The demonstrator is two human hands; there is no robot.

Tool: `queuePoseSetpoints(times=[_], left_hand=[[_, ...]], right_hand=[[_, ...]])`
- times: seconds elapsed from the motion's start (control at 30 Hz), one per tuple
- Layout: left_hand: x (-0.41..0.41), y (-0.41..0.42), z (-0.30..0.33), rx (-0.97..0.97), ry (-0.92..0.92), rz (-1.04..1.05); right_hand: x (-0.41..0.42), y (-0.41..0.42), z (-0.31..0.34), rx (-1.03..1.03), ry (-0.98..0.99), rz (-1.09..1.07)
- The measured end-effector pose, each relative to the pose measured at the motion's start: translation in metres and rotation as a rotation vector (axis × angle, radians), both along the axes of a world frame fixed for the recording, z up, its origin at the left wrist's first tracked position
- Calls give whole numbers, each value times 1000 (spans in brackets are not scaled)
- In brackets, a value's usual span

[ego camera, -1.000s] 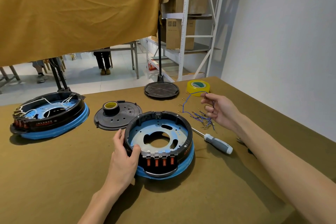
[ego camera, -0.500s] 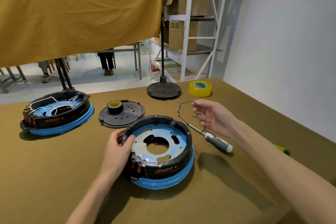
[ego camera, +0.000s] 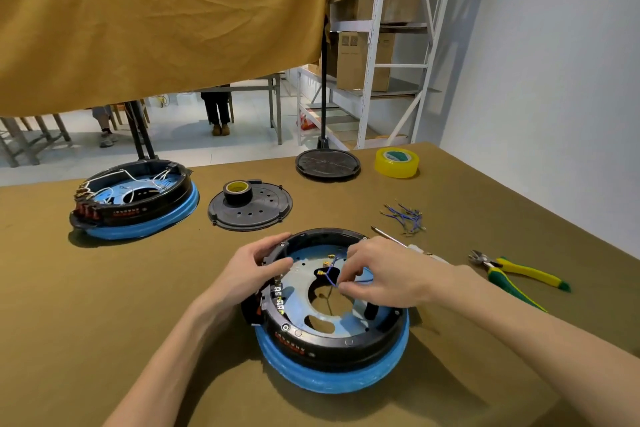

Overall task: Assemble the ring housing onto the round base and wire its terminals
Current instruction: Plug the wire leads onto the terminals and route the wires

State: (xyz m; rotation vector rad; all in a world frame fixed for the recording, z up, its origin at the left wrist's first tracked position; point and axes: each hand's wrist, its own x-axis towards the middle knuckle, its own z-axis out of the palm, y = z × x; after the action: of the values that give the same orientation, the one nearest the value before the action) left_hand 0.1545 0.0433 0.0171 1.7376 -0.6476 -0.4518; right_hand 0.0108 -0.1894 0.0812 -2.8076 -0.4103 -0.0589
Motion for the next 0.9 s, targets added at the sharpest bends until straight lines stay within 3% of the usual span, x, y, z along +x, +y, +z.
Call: queuePoseSetpoints(times=[0.1, 0.2, 0.33, 0.47, 0.57, 0.8, 0.9], left_hand=[[-10, -4, -13, -170, 131, 144], [-16, -5, -22, -250, 110, 229], [-19, -5, -23, -267, 97, 252], [-23, -1, -24, -258, 57, 247], [-25, 5, -25, -236, 16, 201], [-26, 6, -25, -209, -36, 189], [-26, 5, -25, -227, -34, 179]], right_hand=[[1, 2, 9, -35, -27, -33], [1, 8, 13, -67, -5, -79], [16, 16, 12, 36, -92, -296], [33, 34, -7, -210, 65, -392], [43, 46, -23, -324, 28, -428], [40, 43, -21, -322, 1, -464], [35, 38, -15, -170, -89, -502]])
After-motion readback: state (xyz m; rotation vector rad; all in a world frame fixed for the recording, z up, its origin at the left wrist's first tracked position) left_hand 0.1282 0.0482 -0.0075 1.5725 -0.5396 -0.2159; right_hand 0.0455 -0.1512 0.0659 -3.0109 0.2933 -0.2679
